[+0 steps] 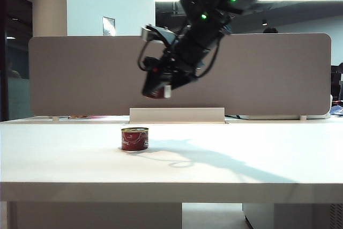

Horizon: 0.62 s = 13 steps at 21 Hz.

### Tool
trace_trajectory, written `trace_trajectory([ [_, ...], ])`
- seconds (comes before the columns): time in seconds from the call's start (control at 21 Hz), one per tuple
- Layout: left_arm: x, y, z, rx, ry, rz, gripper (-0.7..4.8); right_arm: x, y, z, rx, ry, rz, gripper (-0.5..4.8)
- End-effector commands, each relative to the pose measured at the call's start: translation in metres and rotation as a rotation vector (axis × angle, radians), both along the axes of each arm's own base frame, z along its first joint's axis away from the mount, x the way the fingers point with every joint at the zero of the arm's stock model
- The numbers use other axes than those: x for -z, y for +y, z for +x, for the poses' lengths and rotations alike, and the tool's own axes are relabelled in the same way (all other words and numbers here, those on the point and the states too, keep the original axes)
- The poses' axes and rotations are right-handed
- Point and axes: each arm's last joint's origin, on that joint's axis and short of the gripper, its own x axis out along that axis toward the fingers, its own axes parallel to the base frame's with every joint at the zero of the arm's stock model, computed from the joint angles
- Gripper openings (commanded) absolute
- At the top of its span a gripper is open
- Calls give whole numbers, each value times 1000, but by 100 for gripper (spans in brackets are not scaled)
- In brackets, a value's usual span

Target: Stack a can of tomatoes on the right onto the can of tomatoes on the left.

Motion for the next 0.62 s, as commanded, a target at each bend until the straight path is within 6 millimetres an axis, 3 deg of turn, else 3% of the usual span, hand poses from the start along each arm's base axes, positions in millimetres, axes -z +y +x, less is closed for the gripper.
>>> trace_trajectory([
  [0.05,0,0,0,1,6,1,-6,-9,18,-9,-36,-28,16,237],
  [0.24,0,0,0,7,7,0,-5,3,36,-17,-45,-18,-15,237],
  [0.62,0,-2,-1,87,9,-3,-5,29,41,-13,-48,23,-41,237],
])
